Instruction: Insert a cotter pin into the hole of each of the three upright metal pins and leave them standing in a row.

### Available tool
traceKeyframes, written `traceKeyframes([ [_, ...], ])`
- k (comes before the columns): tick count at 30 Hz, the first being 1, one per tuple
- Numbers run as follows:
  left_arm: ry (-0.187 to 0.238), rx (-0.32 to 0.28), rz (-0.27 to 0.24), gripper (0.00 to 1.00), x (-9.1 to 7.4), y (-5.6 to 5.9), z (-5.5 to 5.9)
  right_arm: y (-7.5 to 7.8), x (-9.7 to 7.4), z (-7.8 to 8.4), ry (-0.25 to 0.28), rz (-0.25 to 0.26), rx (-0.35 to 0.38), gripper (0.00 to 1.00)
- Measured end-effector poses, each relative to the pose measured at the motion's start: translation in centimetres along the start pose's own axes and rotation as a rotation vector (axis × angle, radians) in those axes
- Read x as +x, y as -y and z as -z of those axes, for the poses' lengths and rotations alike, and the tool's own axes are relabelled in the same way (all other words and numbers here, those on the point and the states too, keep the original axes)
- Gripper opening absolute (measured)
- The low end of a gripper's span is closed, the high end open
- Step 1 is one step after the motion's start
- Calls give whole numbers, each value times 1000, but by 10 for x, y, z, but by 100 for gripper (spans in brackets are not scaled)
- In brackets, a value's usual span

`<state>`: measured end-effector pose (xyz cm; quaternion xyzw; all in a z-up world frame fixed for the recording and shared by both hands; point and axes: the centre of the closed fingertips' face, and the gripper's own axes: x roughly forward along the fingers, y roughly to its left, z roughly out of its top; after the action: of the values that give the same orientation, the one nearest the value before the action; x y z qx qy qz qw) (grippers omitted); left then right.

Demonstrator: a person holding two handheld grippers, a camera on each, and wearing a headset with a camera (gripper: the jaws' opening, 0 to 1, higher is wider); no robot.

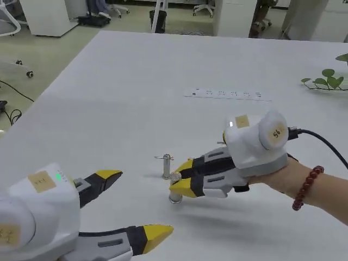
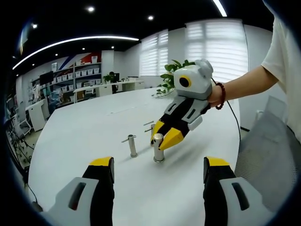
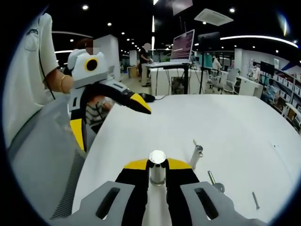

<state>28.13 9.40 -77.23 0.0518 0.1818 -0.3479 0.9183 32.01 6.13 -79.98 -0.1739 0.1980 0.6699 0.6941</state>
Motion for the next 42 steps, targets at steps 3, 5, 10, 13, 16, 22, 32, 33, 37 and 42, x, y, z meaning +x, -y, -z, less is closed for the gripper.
traceKeyframes([
  [3, 4, 1, 5, 77, 2, 3, 0, -1, -6, 7, -6, 7, 1, 13],
  [5, 2, -1, 8, 77, 4, 4, 0, -1, -9, 10, -10, 10, 1, 13],
  [10, -4, -6, 4, 76, 8, 5, 0, -2, -17, 22, -28, 11, 6, 13],
  [13, 5, -23, -4, 76, 9, 4, -2, -3, -20, 28, -34, 14, 10, 13],
  [16, 6, -27, -6, 76, 10, 3, -2, -4, -23, 33, -43, 14, 7, 13],
  [22, 5, -22, -7, 76, 11, 4, -3, -5, -25, 40, -52, 12, 5, 13],
  [32, 3, -20, -10, 76, 9, 6, -3, -4, -29, 44, -51, -7, -9, 14],
  [33, 2, -22, -11, 76, 9, 6, -3, -4, -30, 44, -52, -7, 7, 14],
  [37, -2, -18, -14, 76, 7, 6, -3, -5, -29, 44, -61, -9, 12, 16],
  [42, -2, -15, -17, 76, 6, 7, -3, -5, -31, 44, -54, 6, 34, 21],
])
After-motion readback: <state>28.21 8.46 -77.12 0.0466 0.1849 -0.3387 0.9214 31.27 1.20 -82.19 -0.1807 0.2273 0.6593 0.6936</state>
